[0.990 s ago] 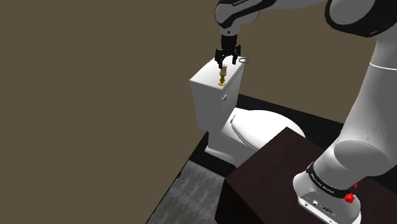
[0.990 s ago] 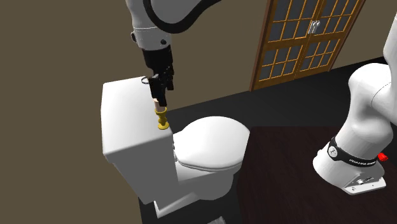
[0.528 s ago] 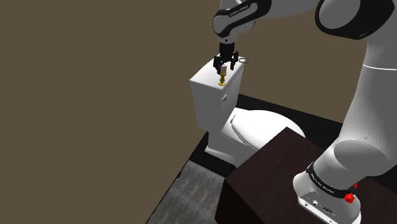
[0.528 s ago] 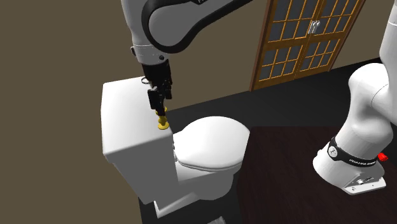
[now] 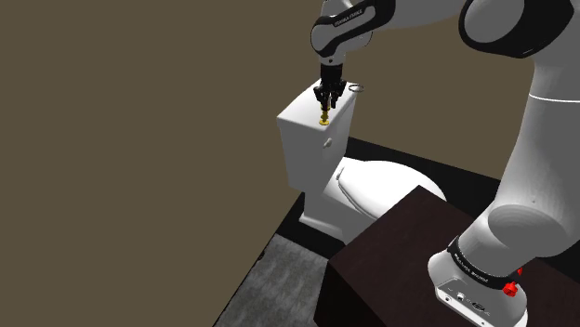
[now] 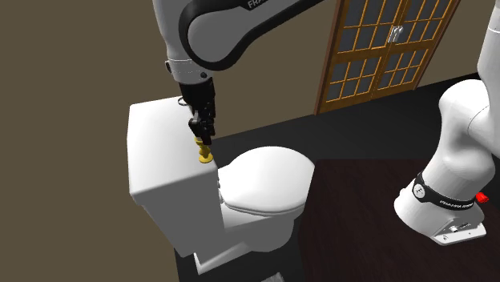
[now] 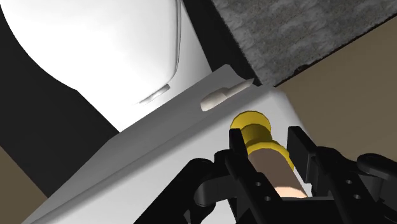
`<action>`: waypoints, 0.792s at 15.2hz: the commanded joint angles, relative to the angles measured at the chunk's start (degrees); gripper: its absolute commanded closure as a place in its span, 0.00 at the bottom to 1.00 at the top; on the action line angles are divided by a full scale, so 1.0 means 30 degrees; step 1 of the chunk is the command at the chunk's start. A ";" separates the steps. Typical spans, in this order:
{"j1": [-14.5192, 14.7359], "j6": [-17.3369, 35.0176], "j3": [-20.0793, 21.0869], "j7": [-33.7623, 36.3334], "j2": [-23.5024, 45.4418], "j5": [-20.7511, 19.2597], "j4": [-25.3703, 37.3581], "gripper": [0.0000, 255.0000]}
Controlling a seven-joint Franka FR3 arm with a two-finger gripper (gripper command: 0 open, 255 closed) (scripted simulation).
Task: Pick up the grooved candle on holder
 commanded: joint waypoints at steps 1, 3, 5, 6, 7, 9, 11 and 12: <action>-0.0003 0.0004 -0.0003 0.0000 0.0017 -0.0002 -0.0013 1.00; -0.0004 -0.0008 -0.0003 -0.0002 0.0021 -0.0001 0.0003 1.00; 0.0000 -0.0218 -0.0005 0.0003 -0.0056 -0.0010 0.0136 1.00; 0.0002 -0.0443 -0.0009 0.0004 -0.0140 -0.0019 0.0277 1.00; 0.0004 -0.0669 -0.0013 0.0004 -0.0220 -0.0027 0.0424 1.00; 0.0008 -0.1127 -0.0020 0.0004 -0.0365 -0.0043 0.0737 1.00; 0.0009 -0.1593 -0.0025 0.0002 -0.0490 -0.0056 0.1079 1.00; 0.0010 -0.1826 -0.0028 0.0001 -0.0549 -0.0062 0.1253 1.00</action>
